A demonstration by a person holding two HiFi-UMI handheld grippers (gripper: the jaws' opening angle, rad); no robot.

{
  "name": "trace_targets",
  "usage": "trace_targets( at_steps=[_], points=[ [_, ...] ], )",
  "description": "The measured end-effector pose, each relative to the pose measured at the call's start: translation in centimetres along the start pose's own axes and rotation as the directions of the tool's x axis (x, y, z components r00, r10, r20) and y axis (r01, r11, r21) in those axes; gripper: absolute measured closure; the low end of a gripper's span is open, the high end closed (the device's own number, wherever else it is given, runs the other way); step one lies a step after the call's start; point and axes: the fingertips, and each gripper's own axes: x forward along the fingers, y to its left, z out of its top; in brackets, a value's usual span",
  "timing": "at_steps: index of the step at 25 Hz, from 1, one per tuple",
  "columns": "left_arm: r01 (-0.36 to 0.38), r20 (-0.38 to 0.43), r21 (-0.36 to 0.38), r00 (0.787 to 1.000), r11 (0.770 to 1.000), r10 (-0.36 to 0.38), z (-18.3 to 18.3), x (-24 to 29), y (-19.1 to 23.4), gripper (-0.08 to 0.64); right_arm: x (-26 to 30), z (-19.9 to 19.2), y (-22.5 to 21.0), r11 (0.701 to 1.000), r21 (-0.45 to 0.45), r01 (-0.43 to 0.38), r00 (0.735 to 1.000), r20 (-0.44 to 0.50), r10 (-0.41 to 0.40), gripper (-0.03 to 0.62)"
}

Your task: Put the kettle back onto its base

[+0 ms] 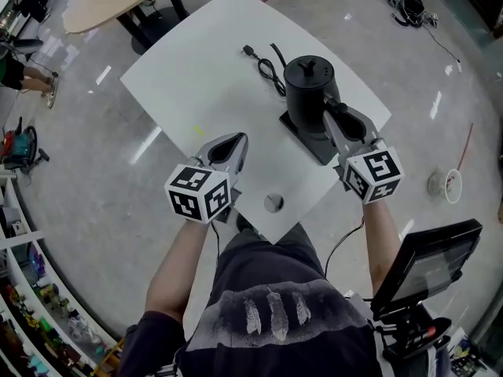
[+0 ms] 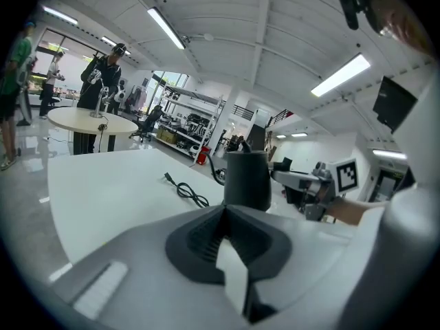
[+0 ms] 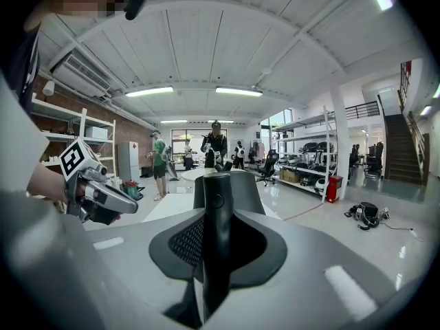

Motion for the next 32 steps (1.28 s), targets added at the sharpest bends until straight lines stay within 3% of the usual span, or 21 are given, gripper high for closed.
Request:
trace_targets(
  at_steps=[16,32],
  points=[
    [-0.031,-0.056,0.053,0.998,0.998,0.034,-0.4,0.7,-1.2,0.558,1.2,-3.4,-3.0,0.998,0.060,0.008,1.000,-0.028,-0.006,0.529],
    [-0.033,-0.090,0.113,0.995,0.993,0.043,-1.6,-0.9,-1.7,0.559,-0.2,-6.1,-2.7,0.993,0.112,0.031,1.000,-0.001,-0.031,0.528]
  ],
)
